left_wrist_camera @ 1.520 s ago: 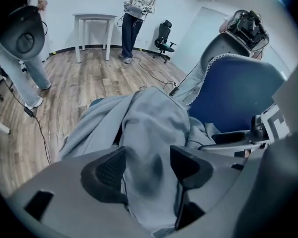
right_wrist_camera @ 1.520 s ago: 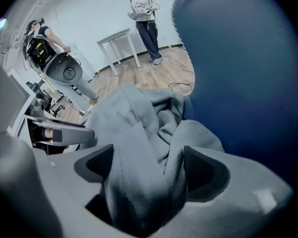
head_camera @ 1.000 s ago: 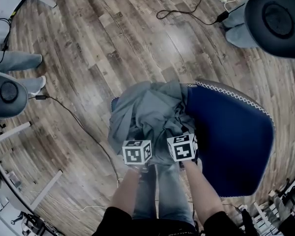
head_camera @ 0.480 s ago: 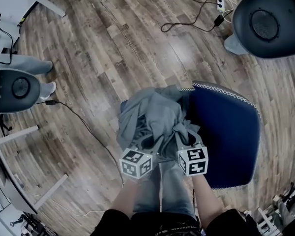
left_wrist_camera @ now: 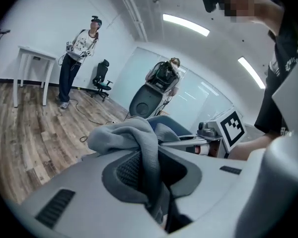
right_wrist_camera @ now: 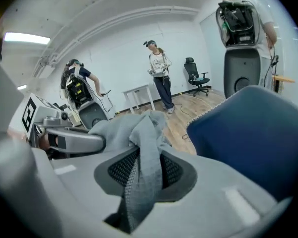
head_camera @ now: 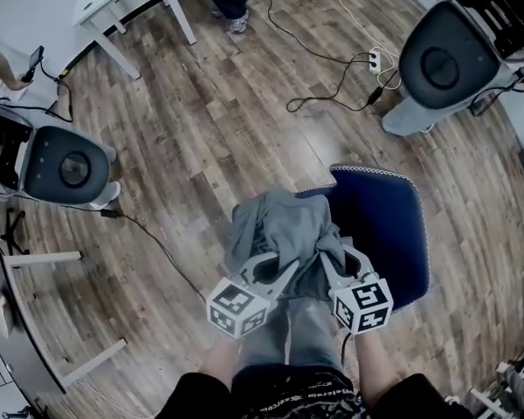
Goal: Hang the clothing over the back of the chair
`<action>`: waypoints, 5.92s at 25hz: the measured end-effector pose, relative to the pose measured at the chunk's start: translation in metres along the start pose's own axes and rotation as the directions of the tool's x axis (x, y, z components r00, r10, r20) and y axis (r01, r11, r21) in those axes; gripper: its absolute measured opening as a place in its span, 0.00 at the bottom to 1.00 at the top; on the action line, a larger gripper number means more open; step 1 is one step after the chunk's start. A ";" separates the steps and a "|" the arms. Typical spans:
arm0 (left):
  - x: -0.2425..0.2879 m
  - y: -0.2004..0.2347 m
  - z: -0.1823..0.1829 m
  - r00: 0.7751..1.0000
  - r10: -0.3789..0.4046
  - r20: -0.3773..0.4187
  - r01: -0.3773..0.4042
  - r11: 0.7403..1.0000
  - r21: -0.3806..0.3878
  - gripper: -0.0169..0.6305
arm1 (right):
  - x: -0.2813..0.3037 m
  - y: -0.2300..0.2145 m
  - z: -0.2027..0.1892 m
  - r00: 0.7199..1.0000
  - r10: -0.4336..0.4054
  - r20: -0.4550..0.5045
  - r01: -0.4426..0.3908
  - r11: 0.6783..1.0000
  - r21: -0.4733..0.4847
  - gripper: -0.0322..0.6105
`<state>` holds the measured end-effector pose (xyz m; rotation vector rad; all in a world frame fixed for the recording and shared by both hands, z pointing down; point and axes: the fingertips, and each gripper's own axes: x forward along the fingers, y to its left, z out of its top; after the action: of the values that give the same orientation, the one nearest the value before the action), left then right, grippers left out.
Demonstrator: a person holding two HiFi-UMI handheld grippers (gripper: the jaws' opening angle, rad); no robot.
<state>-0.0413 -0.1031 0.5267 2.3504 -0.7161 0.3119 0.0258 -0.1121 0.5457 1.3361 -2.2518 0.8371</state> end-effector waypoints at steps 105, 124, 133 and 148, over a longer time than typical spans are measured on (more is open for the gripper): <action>0.302 -0.241 0.085 0.941 -0.087 -0.328 0.204 0.917 0.342 0.28 | -0.212 -0.328 0.040 0.903 -0.428 0.039 0.429 0.903 -0.018 0.25; 0.294 -0.231 0.101 0.967 -0.110 -0.228 0.169 0.951 0.260 0.28 | -0.170 -0.329 -0.016 0.949 -0.297 -0.103 0.308 0.945 0.113 0.40; 0.276 -0.223 0.123 0.990 -0.116 -0.083 0.128 0.978 0.164 0.28 | -0.194 -0.300 0.029 0.964 -0.266 0.018 0.265 0.963 0.051 0.44; 0.168 -0.215 0.170 0.991 -0.073 0.109 0.039 0.959 0.281 0.28 | -0.258 -0.217 0.117 0.937 -0.259 0.233 0.286 0.954 -0.090 0.49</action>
<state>0.2249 -0.1466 0.3517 2.6702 -0.6969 0.2643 0.3351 -0.1022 0.3684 1.7031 -2.1626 0.4659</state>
